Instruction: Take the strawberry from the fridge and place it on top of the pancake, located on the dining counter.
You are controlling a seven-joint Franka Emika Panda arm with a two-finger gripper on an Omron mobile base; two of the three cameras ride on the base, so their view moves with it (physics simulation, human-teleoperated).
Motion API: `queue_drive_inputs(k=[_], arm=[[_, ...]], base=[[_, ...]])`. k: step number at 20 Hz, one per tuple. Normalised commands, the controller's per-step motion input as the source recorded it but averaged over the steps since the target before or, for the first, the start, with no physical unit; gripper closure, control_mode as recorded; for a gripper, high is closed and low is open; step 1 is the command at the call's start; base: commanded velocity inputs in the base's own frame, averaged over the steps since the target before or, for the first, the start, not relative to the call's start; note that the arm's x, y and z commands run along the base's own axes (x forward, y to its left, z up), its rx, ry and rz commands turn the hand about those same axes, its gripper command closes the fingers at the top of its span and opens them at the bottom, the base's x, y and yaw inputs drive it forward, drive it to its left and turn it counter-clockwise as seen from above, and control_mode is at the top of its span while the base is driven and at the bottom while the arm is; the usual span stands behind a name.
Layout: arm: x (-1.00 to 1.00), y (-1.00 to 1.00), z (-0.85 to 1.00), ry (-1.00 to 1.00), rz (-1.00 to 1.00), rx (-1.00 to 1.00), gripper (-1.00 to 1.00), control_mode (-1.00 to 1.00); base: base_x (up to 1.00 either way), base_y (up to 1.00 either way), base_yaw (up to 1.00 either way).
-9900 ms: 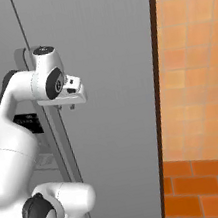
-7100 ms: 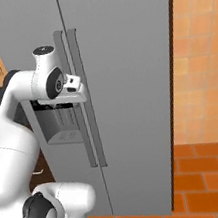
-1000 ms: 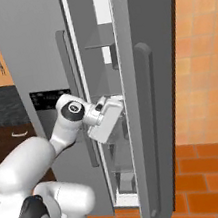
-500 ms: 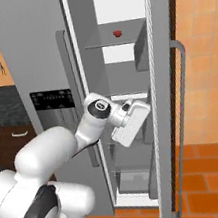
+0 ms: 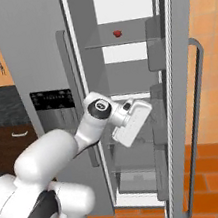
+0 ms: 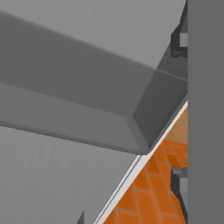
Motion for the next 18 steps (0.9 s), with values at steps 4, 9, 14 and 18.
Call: queue_drive_inputs(k=[4,9,14,18], arm=[[-0.09,0.61,0.01,-0.01,0.09,0.00,-1.00,-1.00],[-0.14,0.92,-0.01,-0.36,0.03,0.02,-1.00,-1.00],[-0.13,0.81,0.07,-0.25,-0.02,0.40,-1.00,-1.00],[-0.49,0.77,0.06,-0.35,-0.18,0.56,-1.00,-1.00]], base=[[0.00,0.00,0.00],[0.00,0.00,0.00],[0.00,0.00,0.00],[0.00,0.00,0.00]])
